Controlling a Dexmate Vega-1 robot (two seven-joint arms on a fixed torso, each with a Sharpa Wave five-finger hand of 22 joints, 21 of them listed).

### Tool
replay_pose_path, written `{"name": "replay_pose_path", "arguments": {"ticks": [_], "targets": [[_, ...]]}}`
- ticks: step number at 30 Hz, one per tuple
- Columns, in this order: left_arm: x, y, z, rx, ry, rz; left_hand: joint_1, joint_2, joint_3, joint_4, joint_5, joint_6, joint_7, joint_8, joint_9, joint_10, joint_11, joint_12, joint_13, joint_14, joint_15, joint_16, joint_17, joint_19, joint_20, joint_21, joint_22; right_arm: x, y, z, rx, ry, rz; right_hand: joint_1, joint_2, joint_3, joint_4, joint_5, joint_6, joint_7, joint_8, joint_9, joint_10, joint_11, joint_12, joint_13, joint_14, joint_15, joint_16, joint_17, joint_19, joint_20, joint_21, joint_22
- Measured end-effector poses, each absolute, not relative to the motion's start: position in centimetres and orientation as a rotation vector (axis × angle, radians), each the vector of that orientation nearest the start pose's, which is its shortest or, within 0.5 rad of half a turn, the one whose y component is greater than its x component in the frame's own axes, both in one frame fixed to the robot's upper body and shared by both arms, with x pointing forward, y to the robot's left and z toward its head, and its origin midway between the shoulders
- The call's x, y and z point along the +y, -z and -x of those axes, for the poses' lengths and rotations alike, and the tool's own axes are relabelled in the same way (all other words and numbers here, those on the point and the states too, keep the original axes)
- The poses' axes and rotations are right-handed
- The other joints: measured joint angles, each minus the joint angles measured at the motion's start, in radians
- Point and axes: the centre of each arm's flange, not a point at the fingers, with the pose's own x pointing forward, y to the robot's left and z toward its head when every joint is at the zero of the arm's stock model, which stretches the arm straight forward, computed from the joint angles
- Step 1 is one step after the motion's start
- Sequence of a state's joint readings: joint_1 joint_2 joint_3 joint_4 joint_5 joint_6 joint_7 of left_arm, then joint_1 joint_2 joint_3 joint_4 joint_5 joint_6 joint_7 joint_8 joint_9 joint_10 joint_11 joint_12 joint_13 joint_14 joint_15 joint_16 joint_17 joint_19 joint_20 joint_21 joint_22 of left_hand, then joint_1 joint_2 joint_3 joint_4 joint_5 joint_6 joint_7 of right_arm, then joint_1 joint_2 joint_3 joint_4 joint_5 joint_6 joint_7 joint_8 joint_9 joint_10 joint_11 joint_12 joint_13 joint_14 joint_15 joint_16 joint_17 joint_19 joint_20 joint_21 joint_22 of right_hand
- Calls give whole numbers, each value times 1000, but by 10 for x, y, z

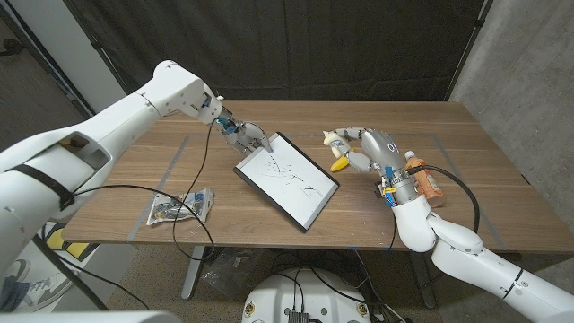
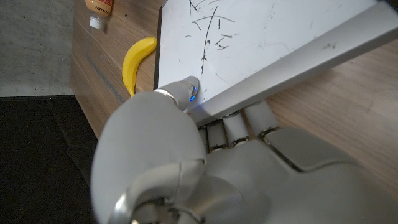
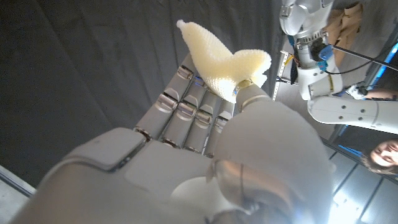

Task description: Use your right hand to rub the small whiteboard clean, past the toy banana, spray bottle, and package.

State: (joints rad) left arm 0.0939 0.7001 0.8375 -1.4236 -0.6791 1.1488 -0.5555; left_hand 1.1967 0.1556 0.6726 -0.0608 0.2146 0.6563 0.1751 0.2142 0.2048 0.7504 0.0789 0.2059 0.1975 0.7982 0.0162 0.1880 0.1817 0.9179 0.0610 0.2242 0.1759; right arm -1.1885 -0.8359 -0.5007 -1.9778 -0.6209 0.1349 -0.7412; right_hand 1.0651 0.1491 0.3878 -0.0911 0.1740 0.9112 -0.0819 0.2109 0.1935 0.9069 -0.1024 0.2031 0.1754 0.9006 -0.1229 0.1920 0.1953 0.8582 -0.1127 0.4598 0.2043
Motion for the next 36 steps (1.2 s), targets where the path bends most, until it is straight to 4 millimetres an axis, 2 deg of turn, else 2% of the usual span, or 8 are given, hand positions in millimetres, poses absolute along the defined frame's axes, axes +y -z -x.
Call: {"name": "replay_pose_path", "arguments": {"ticks": [8, 18, 25, 27, 36], "targets": [[230, -88, -627, 474, 597, -454, 0, 0, 1, -1, 0, 2, 2, 0, 0, 0, 0, 0, 0, 4, 4, 0, 0, 0, 0, 0, 0, -170, 69, -461, -1319, 120, 1060, 1, -1, 0, 0, 0, 4, 0, -2, 0, 0, 0, 0, 0, 0, 0, 0, 0, 0, 0, 0, 0], [236, -89, -620, 481, 588, -460, -7, 7, 8, -3, -3, 3, 4, -4, 0, 0, 0, 0, 0, 5, 5, 0, 0, 0, 0, 0, 0, -151, 87, -466, -1372, 102, 1103, 1, -1, 0, 0, -1, 6, -2, -4, 0, 20, -20, 1, -1, 0, 0, 5, 0, 0, 0, 8, 0], [237, -89, -618, 479, 587, -465, -15, -1, 8, -3, -3, 3, 4, -4, 0, 2, -2, 0, 0, 6, 5, 0, 0, 0, 0, 0, 0, -137, 99, -472, -1389, 80, 1119, 1, -1, 4, -4, -1, 6, -2, -8, 5, 20, -20, 0, 0, 10, -2, 5, -5, 4, 4, 9, 0], [237, -89, -618, 480, 589, -467, -15, -1, 8, -3, -3, 3, 4, -4, 0, 2, -2, 0, 0, 9, 2, 0, 0, 0, 0, 0, 0, -133, 102, -473, -1396, 77, 1127, 1, -1, -1, -10, -1, 6, -2, -8, 5, 20, -20, 1, -1, 9, -2, 5, -5, 4, 4, 14, 0], [235, -89, -620, 481, 600, -477, -15, -1, 11, -6, -3, 3, 4, -4, 0, 2, -2, -7, 0, 9, 2, 0, 0, 0, 0, 0, 0, -120, 108, -478, -1399, 74, 1157, -2, 1, -2, -10, -1, 9, -6, -11, 5, 23, -23, 0, -1, 9, -2, 5, -5, 4, 4, 14, 0]]}}
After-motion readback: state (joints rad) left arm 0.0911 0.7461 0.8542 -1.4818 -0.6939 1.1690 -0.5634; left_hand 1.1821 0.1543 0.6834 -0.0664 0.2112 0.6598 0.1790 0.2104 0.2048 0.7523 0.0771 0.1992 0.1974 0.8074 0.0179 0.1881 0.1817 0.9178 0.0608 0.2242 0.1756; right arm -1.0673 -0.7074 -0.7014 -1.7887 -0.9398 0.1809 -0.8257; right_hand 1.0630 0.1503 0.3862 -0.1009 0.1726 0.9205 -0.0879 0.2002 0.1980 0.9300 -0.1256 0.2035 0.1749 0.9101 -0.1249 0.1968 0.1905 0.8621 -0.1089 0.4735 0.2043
